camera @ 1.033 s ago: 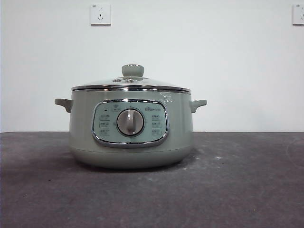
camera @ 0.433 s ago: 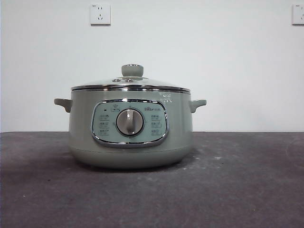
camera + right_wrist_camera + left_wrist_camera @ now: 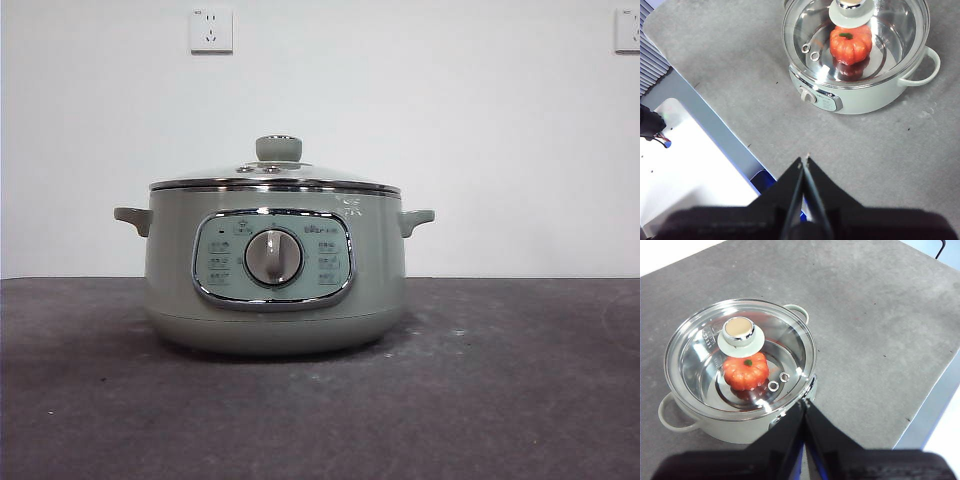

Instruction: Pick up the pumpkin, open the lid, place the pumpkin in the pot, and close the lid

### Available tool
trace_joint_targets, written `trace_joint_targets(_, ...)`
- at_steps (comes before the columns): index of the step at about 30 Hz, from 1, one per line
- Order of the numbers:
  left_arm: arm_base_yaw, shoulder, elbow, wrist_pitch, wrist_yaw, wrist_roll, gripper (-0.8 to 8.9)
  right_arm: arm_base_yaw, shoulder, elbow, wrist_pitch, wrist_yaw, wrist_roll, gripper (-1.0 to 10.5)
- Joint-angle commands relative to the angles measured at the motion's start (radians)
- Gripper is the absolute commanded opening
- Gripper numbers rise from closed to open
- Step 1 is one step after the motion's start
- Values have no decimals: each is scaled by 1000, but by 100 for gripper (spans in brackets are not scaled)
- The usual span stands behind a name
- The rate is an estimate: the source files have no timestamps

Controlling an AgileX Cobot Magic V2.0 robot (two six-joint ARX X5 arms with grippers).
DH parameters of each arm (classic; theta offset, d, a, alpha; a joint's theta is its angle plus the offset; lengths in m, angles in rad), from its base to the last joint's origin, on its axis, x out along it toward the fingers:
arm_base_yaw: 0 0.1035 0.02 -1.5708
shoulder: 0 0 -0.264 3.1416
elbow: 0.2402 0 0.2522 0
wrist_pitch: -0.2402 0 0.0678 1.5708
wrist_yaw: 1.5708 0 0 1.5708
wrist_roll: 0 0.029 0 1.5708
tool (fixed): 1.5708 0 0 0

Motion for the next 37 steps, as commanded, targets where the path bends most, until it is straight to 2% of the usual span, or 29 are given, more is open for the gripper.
trace_joint_targets(1,-2,-2,-3,2,-2,5,-8,1,2,-4,-10,0,6,0)
trace_joint_targets(10,6,-4,-3,27,-24,9,-3,1,2,-4,-10,0,6,0)
trace_joint_targets(12,32,-26,-3,82,-62,13,-3,1,2,-4,-10,0,6,0)
trace_joint_targets(19,189,-166,-54,339,-55,76,-3,1,2,-4,-10,1,6,0)
trace_joint_targets(22,258,-256,-154,474,-56,92,-3,1,2,-4,-10,1,6,0)
trace_joint_targets(27,361,-423,-418,727,-67,95,-3,1,2,-4,-10,1,6,0)
trace_joint_targets(30,401,-521,-599,862,-124,94,-3,1,2,-4,-10,1,6,0)
trace_joint_targets(33,416,-612,-774,957,-169,82,-3,1,2,-4,-10,1,6,0)
trace_joint_targets(37,419,-711,-962,1001,-196,48,-3,1,2,-4,-10,1,6,0)
